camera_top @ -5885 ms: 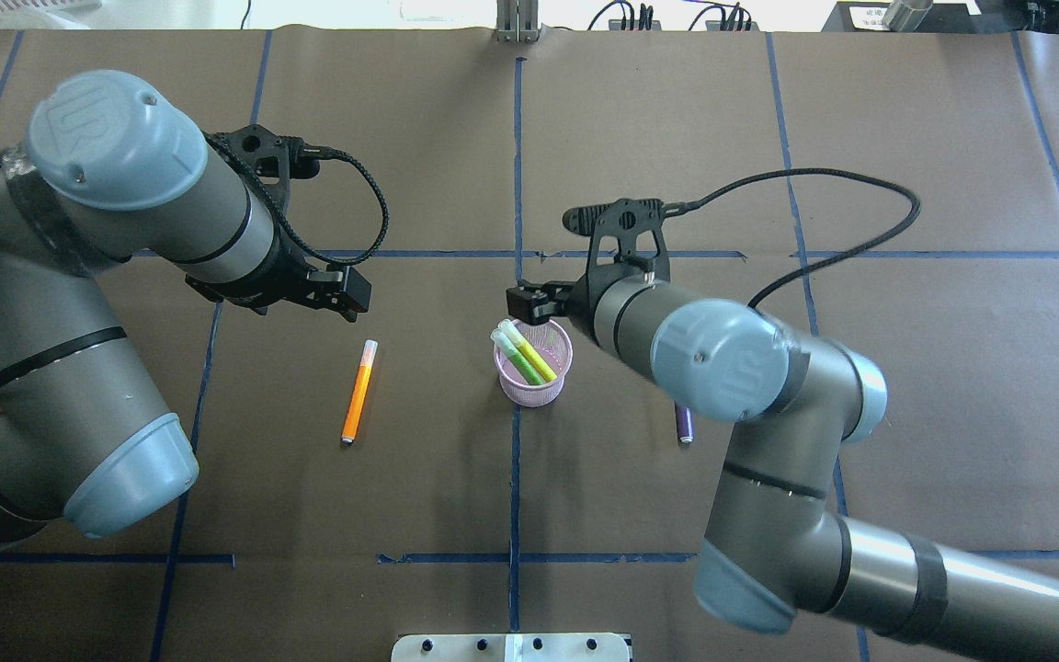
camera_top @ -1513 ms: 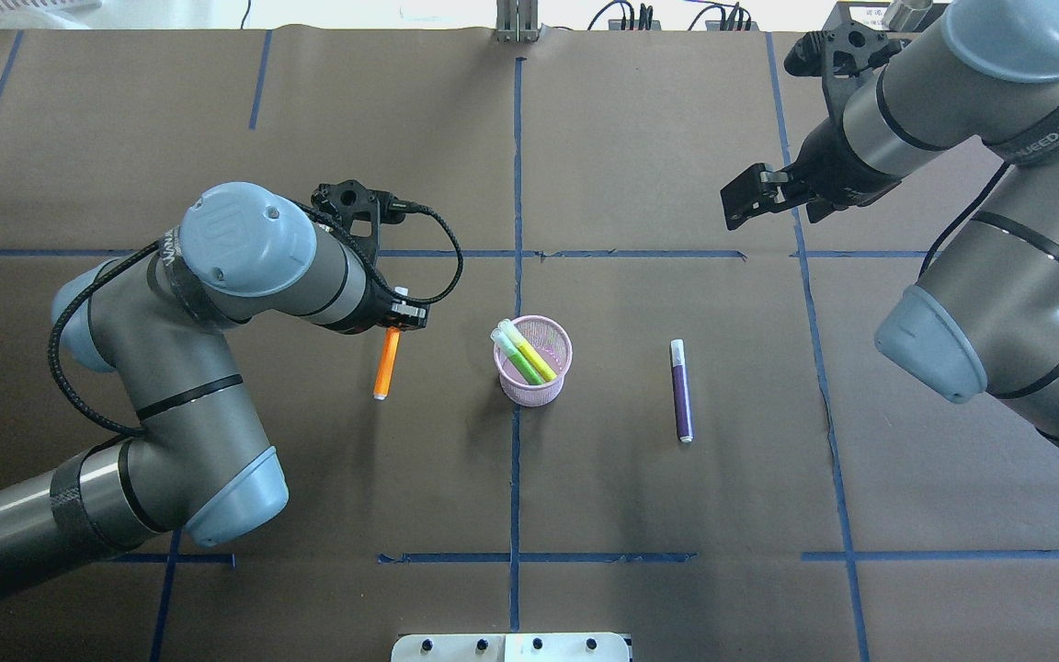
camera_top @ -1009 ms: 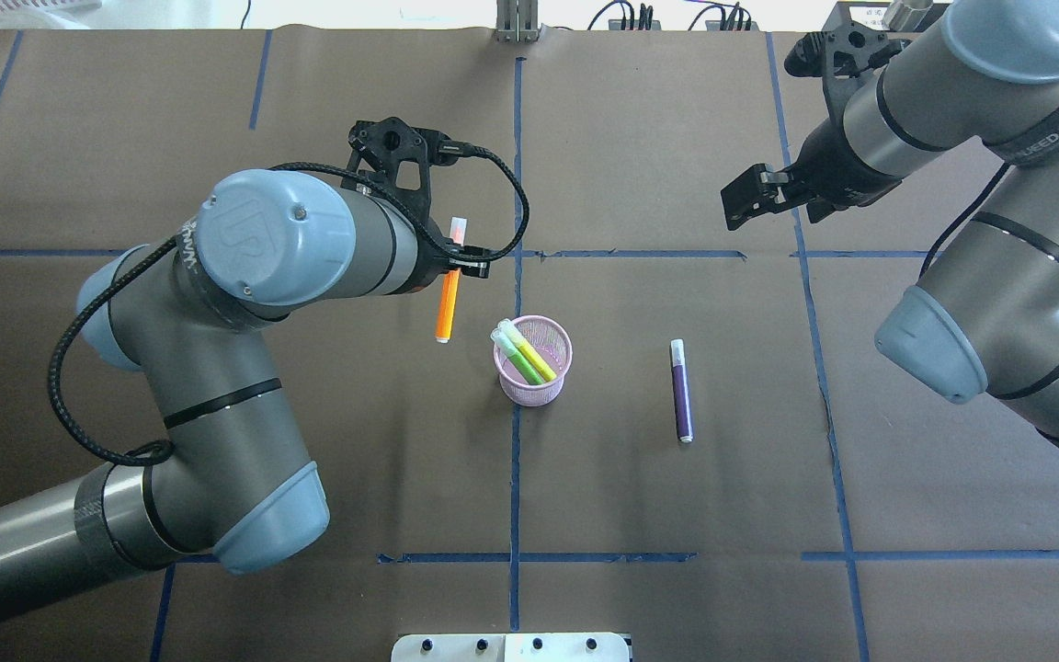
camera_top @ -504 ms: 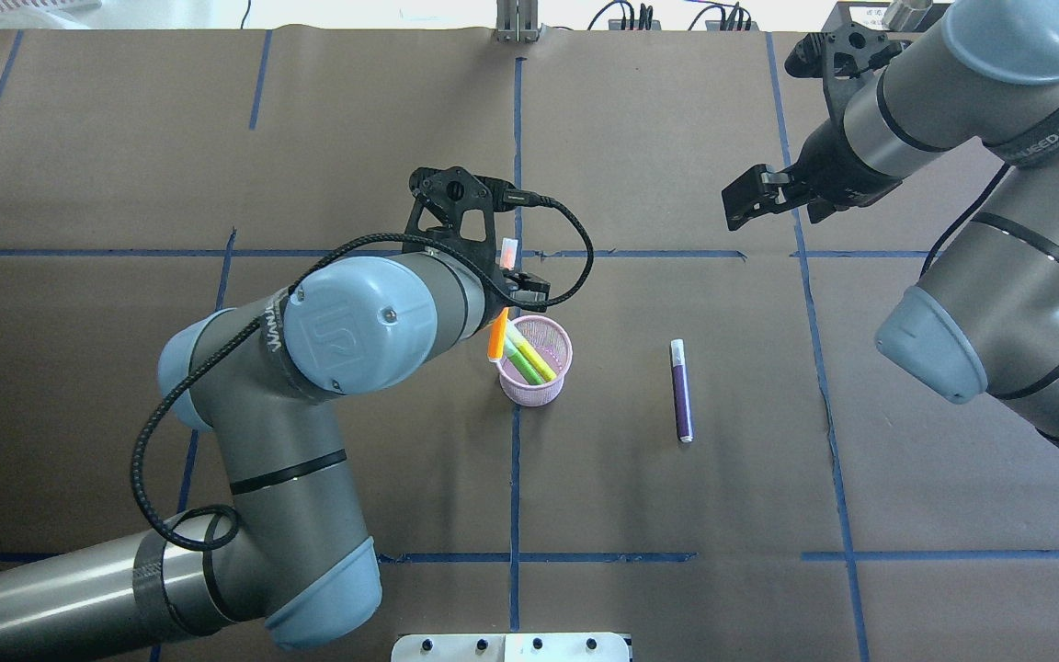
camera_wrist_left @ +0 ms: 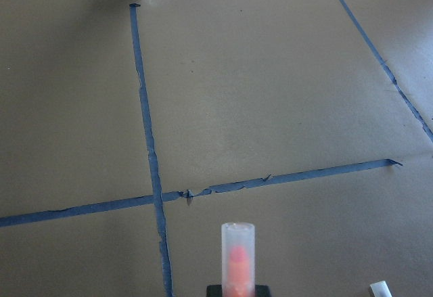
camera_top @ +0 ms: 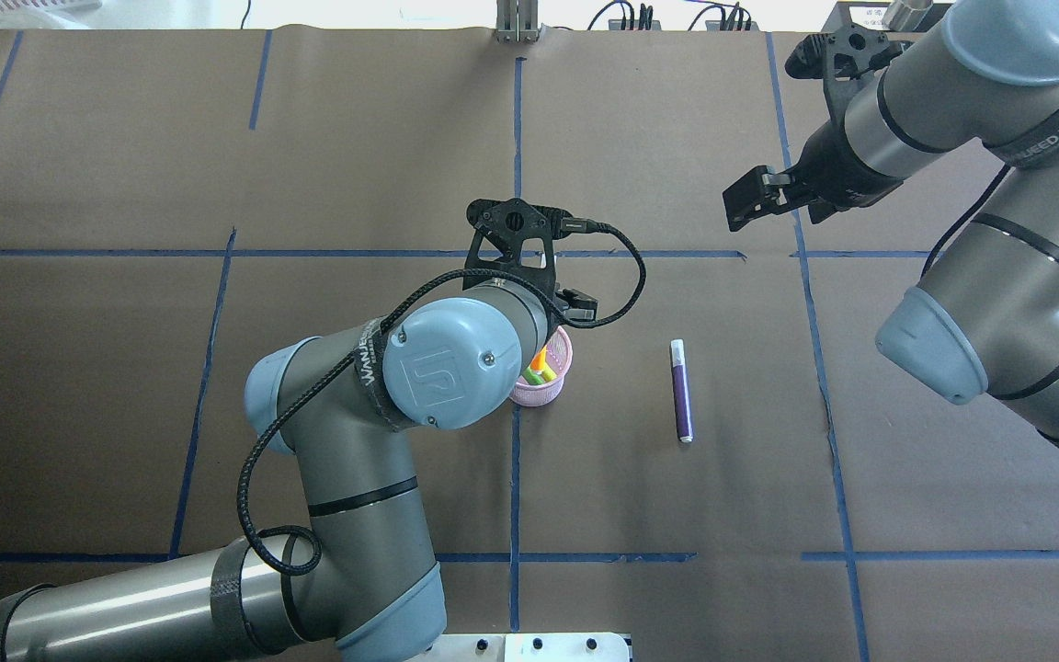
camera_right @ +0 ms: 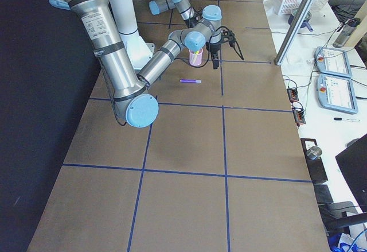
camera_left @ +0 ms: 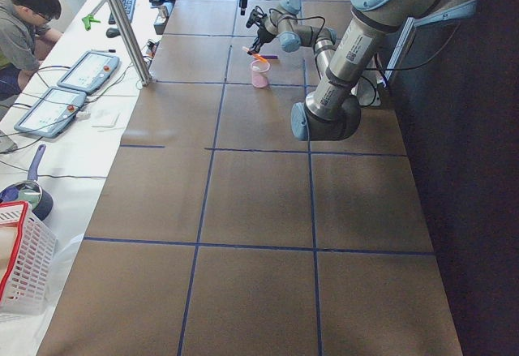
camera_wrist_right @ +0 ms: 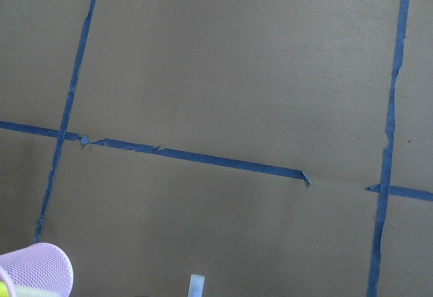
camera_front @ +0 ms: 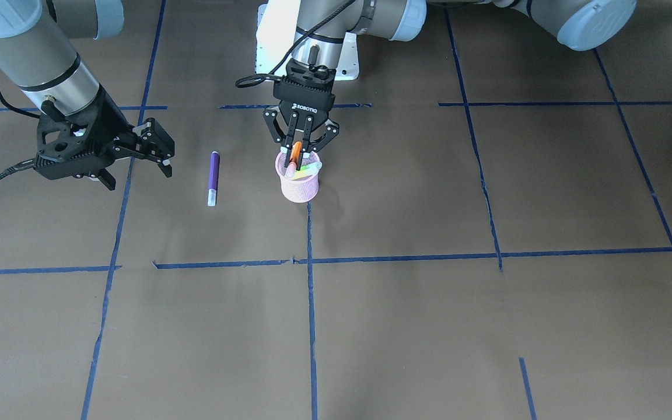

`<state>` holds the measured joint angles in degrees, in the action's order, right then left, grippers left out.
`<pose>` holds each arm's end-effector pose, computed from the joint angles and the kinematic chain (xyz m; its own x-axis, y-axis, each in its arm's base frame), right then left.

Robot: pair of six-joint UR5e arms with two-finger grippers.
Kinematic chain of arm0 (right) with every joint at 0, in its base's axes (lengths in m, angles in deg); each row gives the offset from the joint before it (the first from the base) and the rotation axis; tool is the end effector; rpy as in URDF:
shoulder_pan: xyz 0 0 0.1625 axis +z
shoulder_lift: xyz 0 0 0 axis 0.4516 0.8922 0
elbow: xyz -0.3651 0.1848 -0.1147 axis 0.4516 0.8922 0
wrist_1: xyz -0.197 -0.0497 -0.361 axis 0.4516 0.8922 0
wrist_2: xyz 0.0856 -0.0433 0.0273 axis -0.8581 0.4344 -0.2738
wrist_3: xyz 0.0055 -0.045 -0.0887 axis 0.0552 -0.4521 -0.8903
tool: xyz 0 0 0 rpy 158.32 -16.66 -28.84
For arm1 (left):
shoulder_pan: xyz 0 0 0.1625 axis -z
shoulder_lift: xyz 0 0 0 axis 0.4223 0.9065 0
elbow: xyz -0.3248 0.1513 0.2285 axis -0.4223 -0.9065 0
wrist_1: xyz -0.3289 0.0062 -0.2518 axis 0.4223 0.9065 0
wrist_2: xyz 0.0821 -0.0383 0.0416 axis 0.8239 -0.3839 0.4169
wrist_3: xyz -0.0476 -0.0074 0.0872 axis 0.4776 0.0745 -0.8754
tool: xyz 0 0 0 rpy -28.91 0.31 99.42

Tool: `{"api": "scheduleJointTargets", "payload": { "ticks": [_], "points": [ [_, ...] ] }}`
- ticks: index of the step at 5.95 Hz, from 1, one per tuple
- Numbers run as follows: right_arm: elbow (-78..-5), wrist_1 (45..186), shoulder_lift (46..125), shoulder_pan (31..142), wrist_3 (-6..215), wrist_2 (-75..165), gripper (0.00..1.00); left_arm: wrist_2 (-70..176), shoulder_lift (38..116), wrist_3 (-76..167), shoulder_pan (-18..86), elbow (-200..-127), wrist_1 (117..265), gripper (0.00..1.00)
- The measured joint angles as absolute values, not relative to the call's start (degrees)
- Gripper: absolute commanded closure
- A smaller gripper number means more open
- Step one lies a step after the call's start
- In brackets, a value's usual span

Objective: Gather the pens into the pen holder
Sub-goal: 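Release the orange marker into the cup and raise the left gripper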

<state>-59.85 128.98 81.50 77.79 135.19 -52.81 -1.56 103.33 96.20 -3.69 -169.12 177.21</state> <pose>-0.3018 -0.5030 0.2608 0.6250 -0.1573 0.7646 -0.0227 0.9754 0.2192 0.5703 -0.3913 0.0977 0.5912 0.2072 -0.7795 0.3404 0.8121 0.4740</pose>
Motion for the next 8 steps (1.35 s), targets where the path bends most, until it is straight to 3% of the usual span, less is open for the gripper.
{"api": "scheduleJointTargets", "payload": {
  "ticks": [1, 2, 4, 8],
  "points": [
    [-59.8, 129.0, 81.5, 77.8, 135.1, -52.7, 0.0, -1.2, 103.8, 96.2, -3.8, -167.9, 177.3, 1.0],
    [-59.8, 129.0, 81.6, 77.7, 135.1, -52.5, 0.0, -0.7, 104.2, 96.2, -3.8, -166.1, 178.1, 0.9],
    [-59.9, 129.0, 81.6, 77.7, 135.1, -52.4, 0.0, -0.4, 104.4, 96.0, -3.8, -164.0, 179.5, 0.0],
    [-60.0, 128.9, 81.4, 77.7, 135.1, -52.4, 0.0, -3.2, 103.8, 95.0, -3.4, -167.9, 178.9, 0.0]
  ]
}}
